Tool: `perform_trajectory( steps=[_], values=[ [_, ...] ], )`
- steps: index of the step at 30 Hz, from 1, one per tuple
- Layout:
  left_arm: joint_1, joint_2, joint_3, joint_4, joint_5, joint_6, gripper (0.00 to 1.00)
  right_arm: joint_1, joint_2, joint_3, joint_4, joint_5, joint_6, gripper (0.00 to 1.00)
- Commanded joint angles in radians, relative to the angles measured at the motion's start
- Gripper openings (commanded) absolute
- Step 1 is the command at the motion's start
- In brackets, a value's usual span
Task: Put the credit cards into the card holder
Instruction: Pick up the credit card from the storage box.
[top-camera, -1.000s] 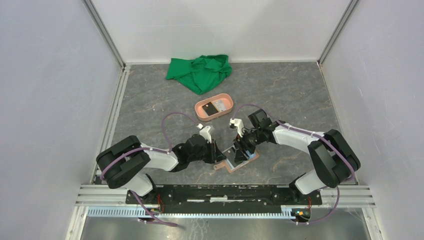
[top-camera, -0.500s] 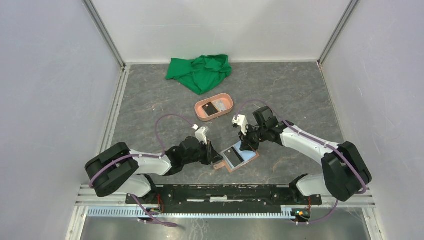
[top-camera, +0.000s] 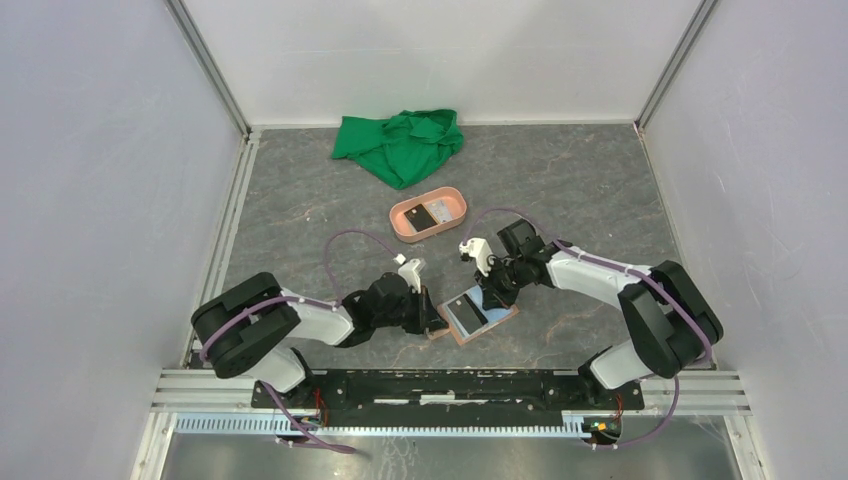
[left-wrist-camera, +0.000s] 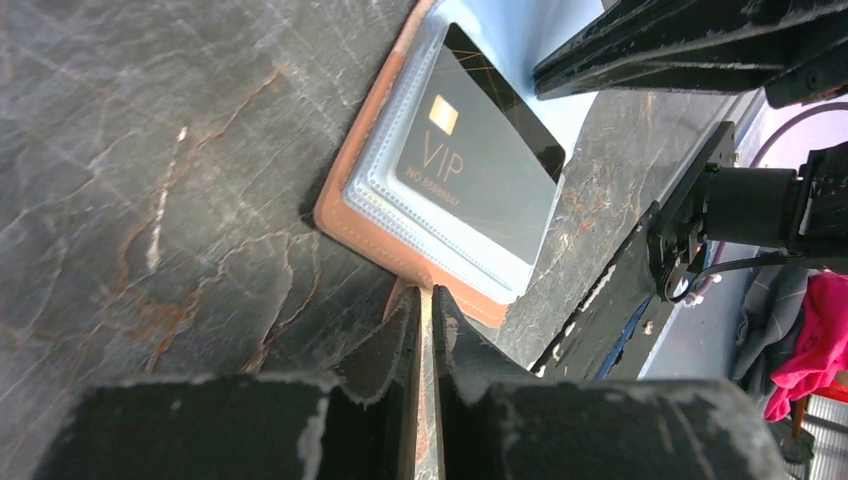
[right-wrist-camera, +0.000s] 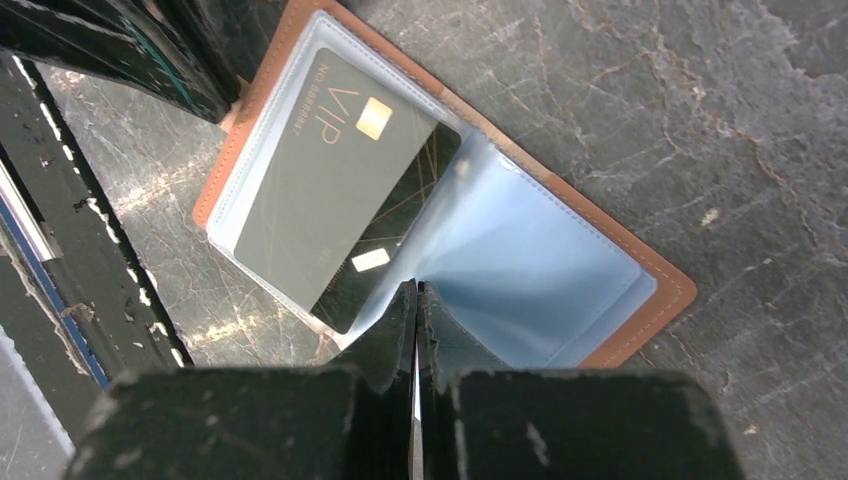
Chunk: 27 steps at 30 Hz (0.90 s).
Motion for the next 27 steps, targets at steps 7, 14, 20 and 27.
perform_trajectory(
  steps=[7,14,20,27],
  values=[
    [0.002,0.087,0.08,-0.003,0.07,-0.002,0.14,0.066,0.037,0.043,0.009,-0.113,0.028,0.0],
    [0.002,0.071,0.071,-0.011,0.042,-0.009,0.14,0.063,0.007,0.064,-0.006,-0.043,0.0,0.0],
    [0.003,0.029,0.051,-0.007,0.008,-0.013,0.15,0.027,-0.08,0.042,-0.016,-0.031,-0.061,0.09],
    [0.003,-0.058,0.023,-0.03,-0.049,-0.018,0.17,-0.045,-0.102,0.031,-0.017,-0.117,-0.086,0.15]
  ],
)
